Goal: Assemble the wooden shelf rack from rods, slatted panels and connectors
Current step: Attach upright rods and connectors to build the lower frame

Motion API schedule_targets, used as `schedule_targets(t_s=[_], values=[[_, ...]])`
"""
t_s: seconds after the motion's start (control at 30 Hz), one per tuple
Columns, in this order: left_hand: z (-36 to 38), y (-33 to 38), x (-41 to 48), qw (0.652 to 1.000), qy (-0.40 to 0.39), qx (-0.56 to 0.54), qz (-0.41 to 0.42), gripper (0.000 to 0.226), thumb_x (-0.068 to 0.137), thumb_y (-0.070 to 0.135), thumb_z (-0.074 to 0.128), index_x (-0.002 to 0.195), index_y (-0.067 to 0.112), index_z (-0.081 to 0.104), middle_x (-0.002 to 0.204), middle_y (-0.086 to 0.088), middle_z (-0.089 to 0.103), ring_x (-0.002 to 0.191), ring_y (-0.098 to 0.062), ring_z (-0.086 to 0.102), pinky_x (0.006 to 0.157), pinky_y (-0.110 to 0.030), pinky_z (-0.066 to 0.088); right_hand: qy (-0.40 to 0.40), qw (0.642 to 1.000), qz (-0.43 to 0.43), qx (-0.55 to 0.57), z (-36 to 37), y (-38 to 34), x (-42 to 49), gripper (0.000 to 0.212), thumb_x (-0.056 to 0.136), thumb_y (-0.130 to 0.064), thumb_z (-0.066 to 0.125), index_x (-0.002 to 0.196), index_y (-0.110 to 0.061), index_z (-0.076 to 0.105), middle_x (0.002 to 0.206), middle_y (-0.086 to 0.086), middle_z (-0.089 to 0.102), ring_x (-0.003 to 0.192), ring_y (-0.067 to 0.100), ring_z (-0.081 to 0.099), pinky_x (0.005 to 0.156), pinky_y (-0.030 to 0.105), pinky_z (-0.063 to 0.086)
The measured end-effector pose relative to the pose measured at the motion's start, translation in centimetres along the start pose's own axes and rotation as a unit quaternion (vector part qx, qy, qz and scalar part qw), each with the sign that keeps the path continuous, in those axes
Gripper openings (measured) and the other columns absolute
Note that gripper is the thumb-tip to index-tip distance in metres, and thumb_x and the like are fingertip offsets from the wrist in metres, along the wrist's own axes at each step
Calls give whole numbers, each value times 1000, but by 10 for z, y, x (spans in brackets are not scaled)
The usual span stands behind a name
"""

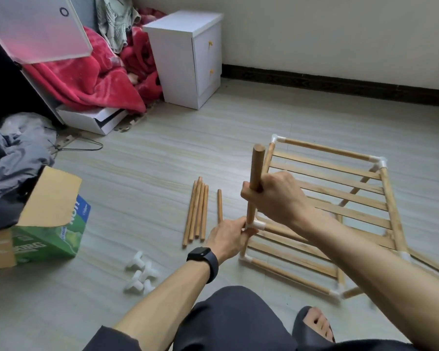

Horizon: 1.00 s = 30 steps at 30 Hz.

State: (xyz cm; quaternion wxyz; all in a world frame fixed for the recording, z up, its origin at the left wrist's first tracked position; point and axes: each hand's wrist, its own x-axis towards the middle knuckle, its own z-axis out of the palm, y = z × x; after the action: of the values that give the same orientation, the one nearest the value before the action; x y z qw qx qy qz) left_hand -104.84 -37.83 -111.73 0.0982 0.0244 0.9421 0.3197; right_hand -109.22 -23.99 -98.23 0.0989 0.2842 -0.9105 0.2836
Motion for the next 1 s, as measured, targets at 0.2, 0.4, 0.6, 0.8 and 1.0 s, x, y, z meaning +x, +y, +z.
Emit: schedule_targets(t_s=[0.2,0.4,0.6,0.8,1.0], values=[[-3,0,1,1000,3,18,13,32,100,60,46,117,39,63,96,3,70,89,-23,64,76,-44,56,56,995,19,77,12,5,5,53,92,-15,63,49,-31,35,43,-13,39,41,4,49,45,12,37],[-5,2,-1,999,-8,42,7,32,99,61,46,114,39,63,95,2,69,90,-25,64,76,-45,56,88,993,26,75,19,6,1,52,92,-16,61,51,-32,36,43,-14,38,48,0,53,49,11,39],[-11,8,-1,998,-49,24,-10,24,102,54,48,116,39,61,100,6,68,90,-17,63,74,-36,54,3,994,95,50,9,-1,3,46,100,-34,58,56,-23,47,51,-7,52,42,5,49,45,13,36],[-12,15,0,997,-59,45,-14,23,104,44,47,121,32,57,99,4,67,89,-16,63,76,-36,54,-67,990,121,-21,-13,-13,-4,41,95,-62,55,74,-28,60,71,-9,64,62,9,62,56,22,43],[-7,12,-1,997,-50,59,-11,25,106,41,43,127,33,51,102,4,68,90,-19,63,79,-39,55,3,991,43,130,-71,-49,24,75,86,-77,39,141,-28,50,145,-4,47,128,10,42,99,31,38]])
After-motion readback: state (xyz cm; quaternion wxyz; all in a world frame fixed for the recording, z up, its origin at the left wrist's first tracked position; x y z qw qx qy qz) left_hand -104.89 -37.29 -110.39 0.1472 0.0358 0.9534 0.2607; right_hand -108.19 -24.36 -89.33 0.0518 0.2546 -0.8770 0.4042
